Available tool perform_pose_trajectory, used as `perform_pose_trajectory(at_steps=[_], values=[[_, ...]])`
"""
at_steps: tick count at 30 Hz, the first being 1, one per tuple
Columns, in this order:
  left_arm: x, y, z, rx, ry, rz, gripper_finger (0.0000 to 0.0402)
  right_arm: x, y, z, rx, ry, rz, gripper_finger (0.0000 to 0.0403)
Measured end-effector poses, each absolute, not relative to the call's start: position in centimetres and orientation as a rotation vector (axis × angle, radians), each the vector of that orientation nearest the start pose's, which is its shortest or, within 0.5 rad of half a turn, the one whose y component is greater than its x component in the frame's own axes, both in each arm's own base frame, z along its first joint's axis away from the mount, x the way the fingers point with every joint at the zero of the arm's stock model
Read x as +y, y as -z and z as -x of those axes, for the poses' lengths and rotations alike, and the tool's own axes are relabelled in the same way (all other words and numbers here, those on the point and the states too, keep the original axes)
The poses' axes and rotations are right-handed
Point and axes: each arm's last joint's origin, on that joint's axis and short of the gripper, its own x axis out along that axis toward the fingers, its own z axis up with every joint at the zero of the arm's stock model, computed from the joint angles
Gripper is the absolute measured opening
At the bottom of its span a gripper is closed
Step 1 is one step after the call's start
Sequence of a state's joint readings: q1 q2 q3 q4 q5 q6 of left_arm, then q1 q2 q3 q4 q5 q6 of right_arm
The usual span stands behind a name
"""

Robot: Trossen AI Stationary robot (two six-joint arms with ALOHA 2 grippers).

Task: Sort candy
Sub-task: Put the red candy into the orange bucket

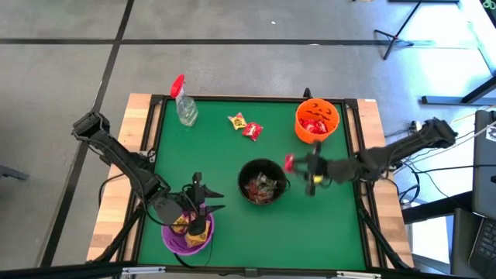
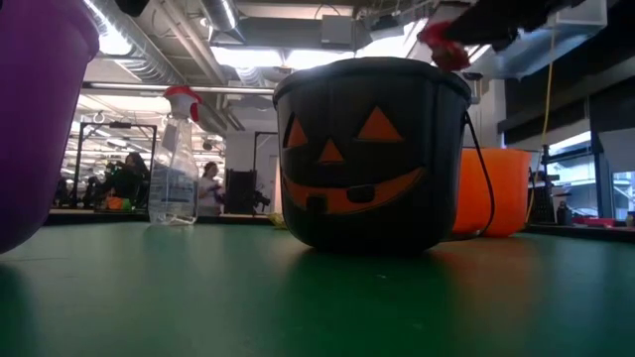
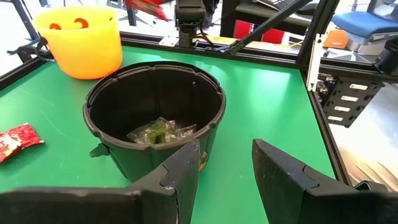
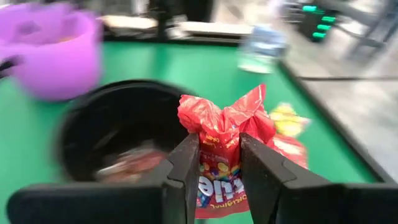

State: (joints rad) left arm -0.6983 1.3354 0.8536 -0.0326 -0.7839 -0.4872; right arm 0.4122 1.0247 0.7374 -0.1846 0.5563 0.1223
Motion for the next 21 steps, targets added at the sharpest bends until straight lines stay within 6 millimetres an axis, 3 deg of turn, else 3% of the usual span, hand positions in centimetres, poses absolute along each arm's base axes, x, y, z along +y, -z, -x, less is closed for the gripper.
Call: perform_pose_trajectory(at_steps=[8, 15, 21], values=[[-16.4, -25.6, -22.8, 0.347, -0.172, 0.133, 0.0137, 0.1, -27.2, -17.6, 0.336, 0.491, 0.002, 0.0099], [-16.4, -25.6, -22.8, 0.35, -0.173, 0.13, 0.0137, -5.1, -25.7, -15.5, 0.4, 0.887, -0.176, 0.0099], [-16.4, -25.6, -22.8, 0.35, -0.173, 0.129, 0.0137, -7.8, -24.9, -14.6, 0.472, 0.959, -0.266, 0.0099]])
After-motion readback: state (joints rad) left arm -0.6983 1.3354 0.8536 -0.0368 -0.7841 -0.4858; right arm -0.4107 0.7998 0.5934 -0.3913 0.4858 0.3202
